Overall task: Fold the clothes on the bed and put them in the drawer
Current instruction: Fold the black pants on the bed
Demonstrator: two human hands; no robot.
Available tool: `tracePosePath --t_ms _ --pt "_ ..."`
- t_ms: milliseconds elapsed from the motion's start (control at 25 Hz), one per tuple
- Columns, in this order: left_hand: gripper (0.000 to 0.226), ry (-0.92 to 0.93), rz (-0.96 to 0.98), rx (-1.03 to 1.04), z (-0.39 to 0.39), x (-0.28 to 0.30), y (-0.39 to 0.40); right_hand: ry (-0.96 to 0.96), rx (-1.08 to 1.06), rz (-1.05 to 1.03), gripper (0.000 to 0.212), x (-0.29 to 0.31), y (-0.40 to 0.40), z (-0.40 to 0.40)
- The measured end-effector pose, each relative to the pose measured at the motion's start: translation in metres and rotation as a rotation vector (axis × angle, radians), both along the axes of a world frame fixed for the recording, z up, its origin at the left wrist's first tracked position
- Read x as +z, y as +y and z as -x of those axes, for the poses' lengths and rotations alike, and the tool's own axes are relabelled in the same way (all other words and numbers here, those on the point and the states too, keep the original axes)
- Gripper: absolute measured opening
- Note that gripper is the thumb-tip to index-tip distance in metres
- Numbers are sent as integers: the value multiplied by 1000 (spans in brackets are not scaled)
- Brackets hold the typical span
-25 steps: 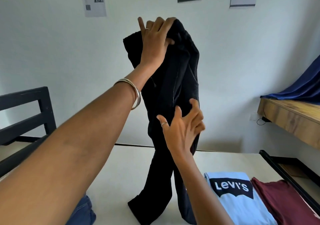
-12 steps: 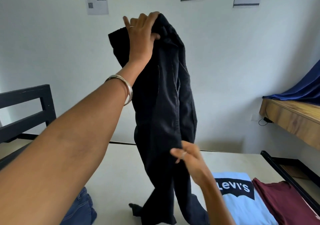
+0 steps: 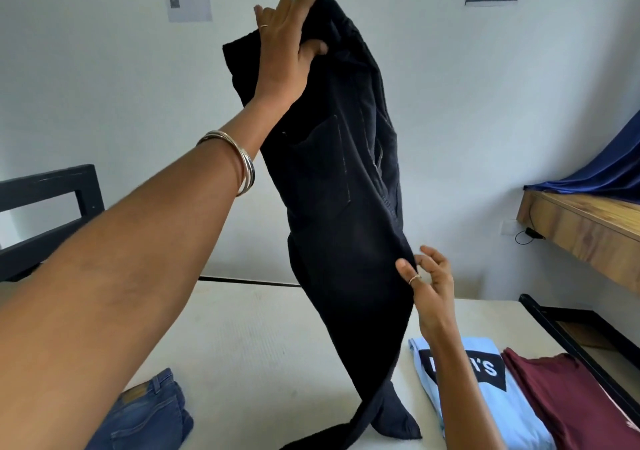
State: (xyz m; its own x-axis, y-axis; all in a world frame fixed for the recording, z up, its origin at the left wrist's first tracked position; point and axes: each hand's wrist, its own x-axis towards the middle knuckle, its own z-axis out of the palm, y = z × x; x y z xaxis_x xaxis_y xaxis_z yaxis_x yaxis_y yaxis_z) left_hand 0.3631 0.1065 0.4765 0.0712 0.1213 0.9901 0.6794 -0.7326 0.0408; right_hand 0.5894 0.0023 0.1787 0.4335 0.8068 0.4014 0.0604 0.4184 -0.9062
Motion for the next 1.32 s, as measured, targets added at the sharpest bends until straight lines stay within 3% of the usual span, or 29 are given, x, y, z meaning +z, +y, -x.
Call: tracePosePath --t_ms 160,280,360,440,560,640,760,840,880,960,1040,1080,1240,1320 --pt "45 10 131 -95 8 -6 -3 73 191 117 9 4 25 -14" --pt "42 -76 303 -75 29 -30 11 -8 -121 99 8 24 29 -33" --pt "42 -200 433 -108 51 -57 29 -201 -404 43 7 36 32 -43" --pt "43 -328 559 -248 79 -92 45 -410 -547 -119 18 47 22 -38" --pt "46 -521 709 -569 125 -158 55 -586 -521 -279 43 38 -3 -5" --pt "48 -736 839 -670 167 -220 47 -814 -430 -297 35 -15 -14 26" --pt "32 -1109 1052 -426 243 -357 12 -1209 -44 -165 19 -148 -36 89" --pt "31 -1367 1236 -200 280 -455 -27 -1464 426 220 32 -232 -53 130" --pt "35 -1411 1347 -50 290 -505 -51 -1571 622 430 44 -269 -61 146" --pt "41 -1573 1614 107 284 -576 -91 -1701 805 669 63 -316 -73 162" --pt "31 -1678 1720 154 271 -610 -107 -1705 763 718 73 -341 -83 175" --pt "27 -1646 1725 244 264 -621 -104 -1744 728 757 79 -347 -87 179" --pt "87 -1332 1864 618 248 -632 -84 -1708 531 878 81 -369 -85 175" --pt "96 -1280 1878 699 240 -628 -79 -1757 501 845 69 -362 -81 169"
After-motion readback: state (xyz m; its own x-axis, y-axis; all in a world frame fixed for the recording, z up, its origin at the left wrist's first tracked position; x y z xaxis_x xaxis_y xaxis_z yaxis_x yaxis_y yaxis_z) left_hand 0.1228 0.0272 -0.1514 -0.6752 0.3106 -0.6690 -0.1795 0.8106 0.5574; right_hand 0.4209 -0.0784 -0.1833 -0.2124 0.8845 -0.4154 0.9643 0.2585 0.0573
